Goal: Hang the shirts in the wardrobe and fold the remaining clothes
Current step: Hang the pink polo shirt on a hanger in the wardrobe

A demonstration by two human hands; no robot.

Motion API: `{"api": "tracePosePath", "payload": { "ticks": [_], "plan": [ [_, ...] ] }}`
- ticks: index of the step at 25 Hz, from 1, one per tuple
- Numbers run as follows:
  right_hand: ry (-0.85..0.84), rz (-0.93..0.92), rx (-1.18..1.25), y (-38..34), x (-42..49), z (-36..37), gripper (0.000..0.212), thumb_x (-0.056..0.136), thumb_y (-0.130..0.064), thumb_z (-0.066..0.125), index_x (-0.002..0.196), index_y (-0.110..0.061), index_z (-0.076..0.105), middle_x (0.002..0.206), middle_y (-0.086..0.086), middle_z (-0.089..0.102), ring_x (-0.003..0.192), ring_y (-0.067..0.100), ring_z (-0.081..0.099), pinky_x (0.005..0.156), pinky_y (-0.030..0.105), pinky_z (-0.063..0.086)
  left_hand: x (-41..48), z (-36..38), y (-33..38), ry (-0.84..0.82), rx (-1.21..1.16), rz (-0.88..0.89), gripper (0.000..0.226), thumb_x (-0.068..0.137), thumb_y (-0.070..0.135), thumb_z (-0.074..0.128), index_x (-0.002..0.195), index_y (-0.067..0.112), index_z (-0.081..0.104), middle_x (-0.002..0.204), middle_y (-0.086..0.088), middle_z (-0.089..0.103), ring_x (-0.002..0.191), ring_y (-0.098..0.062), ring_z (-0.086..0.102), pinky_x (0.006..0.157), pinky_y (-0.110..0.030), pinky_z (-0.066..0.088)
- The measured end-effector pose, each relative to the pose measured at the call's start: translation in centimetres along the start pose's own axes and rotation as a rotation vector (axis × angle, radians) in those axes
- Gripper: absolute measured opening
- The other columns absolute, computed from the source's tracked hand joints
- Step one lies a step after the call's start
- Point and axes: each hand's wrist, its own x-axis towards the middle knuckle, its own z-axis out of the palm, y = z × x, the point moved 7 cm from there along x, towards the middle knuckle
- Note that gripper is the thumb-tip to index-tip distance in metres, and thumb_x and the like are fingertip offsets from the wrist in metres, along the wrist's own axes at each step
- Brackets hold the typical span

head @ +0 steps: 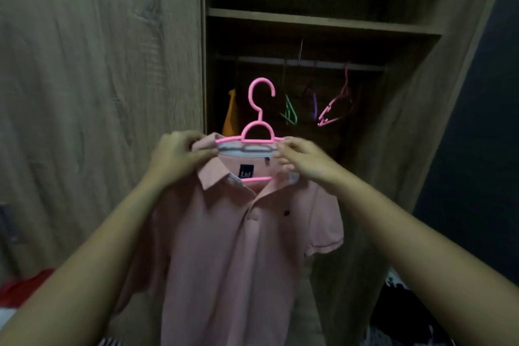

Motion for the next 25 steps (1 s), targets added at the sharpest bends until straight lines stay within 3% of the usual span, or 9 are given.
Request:
{"api": "tracePosePath", "payload": {
  "ticks": [3,5,7,10,13,15,17,20,25],
  "plan": [
    [-0.180,0.250,0.373,-1.0,1.8,4.5,0.037,0.099,-0.036,0.038,0.116,-0.007,0.053,0.080,-0.001,0.067,0.097,0.019,0.059,0.089,0.028,0.047,-0.3,1.5,2.0,0.095,0.110,-0.078,0.033,0.073,0.051,0.066,0.094,0.026,0.069,0.085,-0.009,0.071,0.084,-0.033,0.064,0.063,-0.035,0.043],
    [-0.137,0.306,0.522,-0.6,3.9,5.2,0.035,0.100,-0.034,0.036,0.094,-0.006,0.056,0.062,-0.004,0.065,0.085,0.015,0.060,0.086,0.025,0.046,-0.3,3.1,3.0,0.093,0.198,-0.133,0.036,0.078,0.053,0.062,0.102,0.026,0.064,0.093,-0.011,0.069,0.090,-0.038,0.062,0.067,-0.038,0.047],
    [-0.037,0.359,0.610,0.4,6.1,5.0,0.034,0.099,-0.031,0.041,0.076,-0.009,0.053,0.066,0.002,0.059,0.067,0.013,0.058,0.071,0.025,0.050,0.7,5.3,4.1,-0.053,0.185,-0.157,0.051,0.075,0.063,0.058,0.107,0.023,0.059,0.098,-0.012,0.067,0.094,-0.038,0.061,0.073,-0.041,0.051],
    [0.129,0.350,0.671,2.3,9.5,4.0,0.025,0.091,-0.031,0.055,0.076,-0.012,0.049,0.067,0.007,0.054,0.060,0.019,0.056,0.055,0.029,0.045,3.0,7.9,5.0,-0.280,0.119,-0.178,0.063,0.079,0.064,0.054,0.121,0.017,0.055,0.110,-0.009,0.065,0.104,-0.032,0.059,0.086,-0.040,0.050],
    [0.122,0.314,0.581,4.2,12.8,3.3,0.035,0.076,-0.038,0.067,0.099,-0.012,0.057,0.074,0.006,0.064,0.068,0.018,0.064,0.061,0.029,0.048,5.4,5.5,4.3,0.140,0.075,-0.109,0.048,0.092,0.043,0.050,0.127,0.010,0.054,0.120,-0.013,0.062,0.112,-0.030,0.058,0.095,-0.040,0.047],
    [0.060,0.242,0.430,4.5,15.0,2.7,0.022,0.083,-0.020,0.063,0.101,-0.009,0.057,0.071,0.003,0.060,0.067,0.013,0.059,0.063,0.023,0.043,6.8,4.0,2.7,0.423,0.180,0.001,0.050,0.093,0.025,0.050,0.136,0.002,0.042,0.141,-0.020,0.044,0.132,-0.032,0.040,0.108,-0.039,0.032],
    [0.031,0.224,0.362,4.8,17.3,1.9,0.012,0.081,-0.001,0.056,0.090,-0.009,0.055,0.068,0.004,0.055,0.066,0.014,0.055,0.063,0.024,0.042,9.2,4.8,0.2,0.430,0.321,0.008,0.065,0.094,0.027,0.048,0.145,-0.002,0.021,0.154,-0.022,0.015,0.144,-0.033,0.013,0.113,-0.042,0.015],
    [0.012,0.199,0.269,4.6,21.3,1.2,0.015,0.079,0.004,0.052,0.079,-0.011,0.054,0.069,0.005,0.054,0.064,0.016,0.054,0.060,0.027,0.045,12.1,7.1,-3.5,0.389,0.454,-0.014,0.074,0.095,0.037,0.042,0.147,-0.001,0.004,0.155,-0.019,-0.003,0.144,-0.029,-0.004,0.114,-0.045,0.009],
    [0.035,0.137,0.150,3.3,28.6,0.0,0.038,0.074,-0.005,0.057,0.111,-0.002,0.058,0.090,0.012,0.063,0.083,0.021,0.061,0.065,0.029,0.045,13.0,8.5,-5.9,0.571,0.585,0.111,0.077,0.091,0.037,0.036,0.148,0.009,-0.007,0.156,-0.004,-0.020,0.145,-0.021,-0.011,0.118,-0.034,-0.004]
  ]
}}
